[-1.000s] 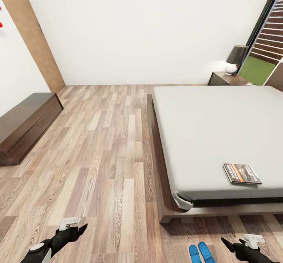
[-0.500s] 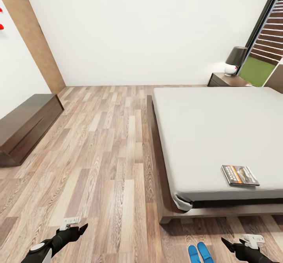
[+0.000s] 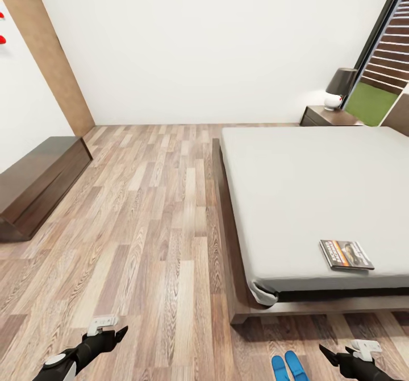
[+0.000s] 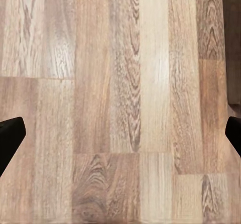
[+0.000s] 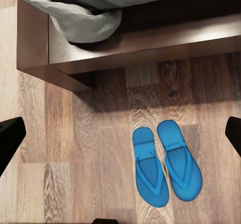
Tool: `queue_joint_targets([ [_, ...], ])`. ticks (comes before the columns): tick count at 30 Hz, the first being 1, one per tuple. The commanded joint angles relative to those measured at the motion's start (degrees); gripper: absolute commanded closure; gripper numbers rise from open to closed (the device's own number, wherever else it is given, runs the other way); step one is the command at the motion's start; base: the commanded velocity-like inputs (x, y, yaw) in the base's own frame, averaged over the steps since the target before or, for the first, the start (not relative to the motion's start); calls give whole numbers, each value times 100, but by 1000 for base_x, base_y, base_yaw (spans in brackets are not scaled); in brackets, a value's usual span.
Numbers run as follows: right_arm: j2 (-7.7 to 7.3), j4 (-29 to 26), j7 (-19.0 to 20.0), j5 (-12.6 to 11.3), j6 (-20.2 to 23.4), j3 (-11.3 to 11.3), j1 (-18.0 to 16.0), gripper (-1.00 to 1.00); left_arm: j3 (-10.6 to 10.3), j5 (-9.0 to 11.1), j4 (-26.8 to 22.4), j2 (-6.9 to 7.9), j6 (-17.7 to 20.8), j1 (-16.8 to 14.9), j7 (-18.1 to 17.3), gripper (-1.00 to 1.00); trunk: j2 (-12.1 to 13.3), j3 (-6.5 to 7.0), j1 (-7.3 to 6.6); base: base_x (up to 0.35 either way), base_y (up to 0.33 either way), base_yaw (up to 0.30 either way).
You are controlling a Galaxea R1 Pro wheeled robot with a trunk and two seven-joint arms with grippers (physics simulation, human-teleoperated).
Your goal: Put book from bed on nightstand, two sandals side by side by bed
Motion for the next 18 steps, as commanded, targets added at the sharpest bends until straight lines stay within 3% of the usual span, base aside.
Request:
queue_joint_targets([
  [1, 0, 8, 33, -5, -7, -29, -4, -100, 47, -59, 31, -25, -6, -3, -8, -100, -3, -4, 0, 0, 0, 0],
  [18, 0, 7, 35, -6, -8, -29, -9, -100, 54, -62, 53, -84, -6, 15, 23, -100, -3, -4, 0, 0, 0, 0],
])
